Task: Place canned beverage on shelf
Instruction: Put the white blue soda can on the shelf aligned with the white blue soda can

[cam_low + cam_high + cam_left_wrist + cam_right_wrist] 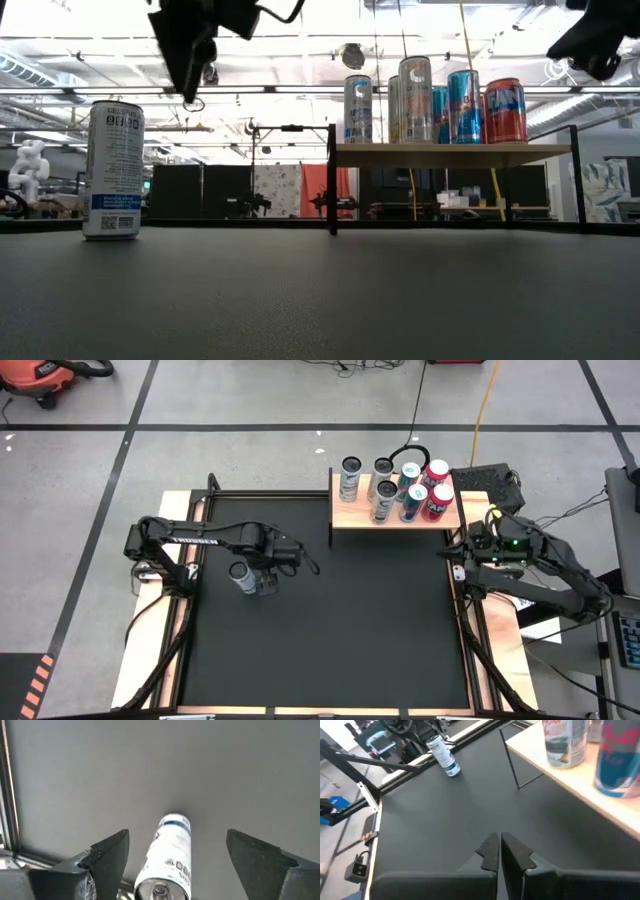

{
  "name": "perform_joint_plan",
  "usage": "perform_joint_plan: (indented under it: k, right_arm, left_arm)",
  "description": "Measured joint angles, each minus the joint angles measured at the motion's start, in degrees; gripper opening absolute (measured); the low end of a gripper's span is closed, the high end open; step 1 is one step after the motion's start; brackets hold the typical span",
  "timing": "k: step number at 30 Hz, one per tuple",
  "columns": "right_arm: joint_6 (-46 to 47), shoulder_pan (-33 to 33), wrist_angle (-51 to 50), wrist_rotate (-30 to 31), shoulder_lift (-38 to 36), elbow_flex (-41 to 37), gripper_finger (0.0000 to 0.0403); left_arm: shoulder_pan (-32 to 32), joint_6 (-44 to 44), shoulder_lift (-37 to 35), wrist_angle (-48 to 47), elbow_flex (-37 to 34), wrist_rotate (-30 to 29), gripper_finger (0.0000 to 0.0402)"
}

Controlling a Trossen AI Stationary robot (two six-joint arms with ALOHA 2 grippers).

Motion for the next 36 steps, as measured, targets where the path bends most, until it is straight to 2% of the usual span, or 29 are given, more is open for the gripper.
perform_joint_plan:
  k: [8, 20, 26, 36]
  right_arm:
    - [2.4, 0.0, 4.5, -0.6, -6.1, -8.1, 0.0]
    - [5.4, 0.0, 8.2, -3.4, -13.5, -14.0, 0.0]
    - [6.5, 0.0, 8.1, -3.4, -14.3, -15.9, 0.0]
    - [6.6, 0.0, 8.3, -3.4, -14.3, -16.1, 0.0]
  left_arm:
    - [-0.6, -1.8, -3.4, -0.4, -8.4, -0.2, 0.0322]
    - [0.2, -5.2, -10.8, 0.3, -15.0, -4.5, 0.0322]
    - [0.9, -4.7, -11.5, 2.2, -18.0, -1.8, 0.0322]
    - [1.1, -6.3, -11.5, 2.0, -18.5, 3.3, 0.0322]
